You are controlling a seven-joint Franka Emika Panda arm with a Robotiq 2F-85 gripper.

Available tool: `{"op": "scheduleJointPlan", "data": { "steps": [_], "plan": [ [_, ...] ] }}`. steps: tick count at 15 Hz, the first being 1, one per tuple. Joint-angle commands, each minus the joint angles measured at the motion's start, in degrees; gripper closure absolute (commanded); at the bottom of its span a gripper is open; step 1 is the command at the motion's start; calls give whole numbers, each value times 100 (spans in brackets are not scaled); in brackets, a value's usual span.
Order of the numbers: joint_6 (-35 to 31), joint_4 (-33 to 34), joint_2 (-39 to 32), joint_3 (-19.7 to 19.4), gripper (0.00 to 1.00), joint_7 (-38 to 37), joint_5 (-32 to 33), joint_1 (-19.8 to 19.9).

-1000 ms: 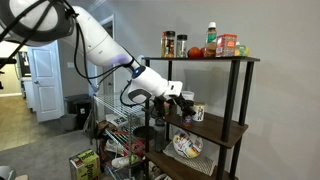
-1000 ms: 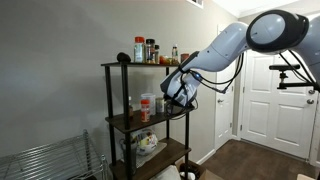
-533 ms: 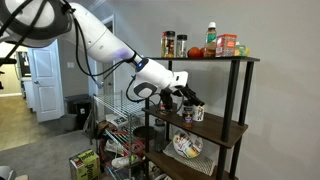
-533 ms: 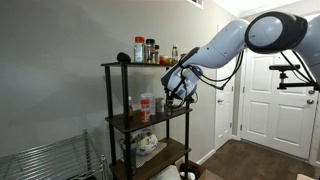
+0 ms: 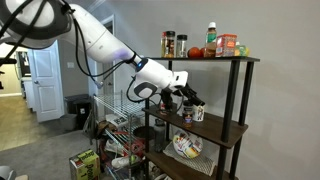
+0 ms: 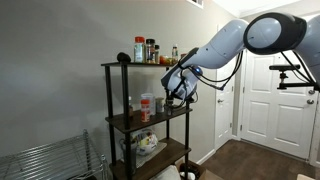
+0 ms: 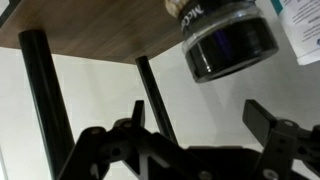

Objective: Move the spice jar from the top shelf to the second one

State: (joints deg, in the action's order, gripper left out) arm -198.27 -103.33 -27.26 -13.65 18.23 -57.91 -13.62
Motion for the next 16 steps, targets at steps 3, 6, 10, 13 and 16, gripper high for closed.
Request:
{"op": "scheduleJointPlan", "data": {
  "steps": [3,6,10,13,16],
  "plan": [
    [0,-115,238,-234,0,-451,279,-157],
    [-3,-236,486,-590,0,-748,743,-361],
    [-1,-553,811,-806,0,-1033,1240,-457],
    [67,-1587,1273,3,0,-887,1441,45],
    [36,-2274,1464,-74,0,-949,1508,-13]
  ]
}}
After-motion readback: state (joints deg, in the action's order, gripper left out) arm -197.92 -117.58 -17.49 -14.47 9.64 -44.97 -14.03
